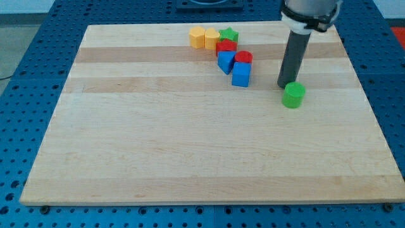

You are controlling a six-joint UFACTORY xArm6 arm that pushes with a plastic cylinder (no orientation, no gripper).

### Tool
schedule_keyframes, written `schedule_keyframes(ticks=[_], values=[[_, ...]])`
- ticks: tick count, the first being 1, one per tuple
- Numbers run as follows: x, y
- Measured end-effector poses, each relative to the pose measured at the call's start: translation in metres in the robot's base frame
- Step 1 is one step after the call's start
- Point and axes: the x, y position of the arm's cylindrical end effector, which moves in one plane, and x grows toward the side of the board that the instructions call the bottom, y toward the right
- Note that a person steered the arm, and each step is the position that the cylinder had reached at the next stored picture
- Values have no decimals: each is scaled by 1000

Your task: Push green circle to the bottom right

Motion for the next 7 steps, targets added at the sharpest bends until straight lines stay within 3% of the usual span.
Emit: schedule_keyframes(ticks=[3,5,7], values=[[61,12],[53,-9],[74,-7]])
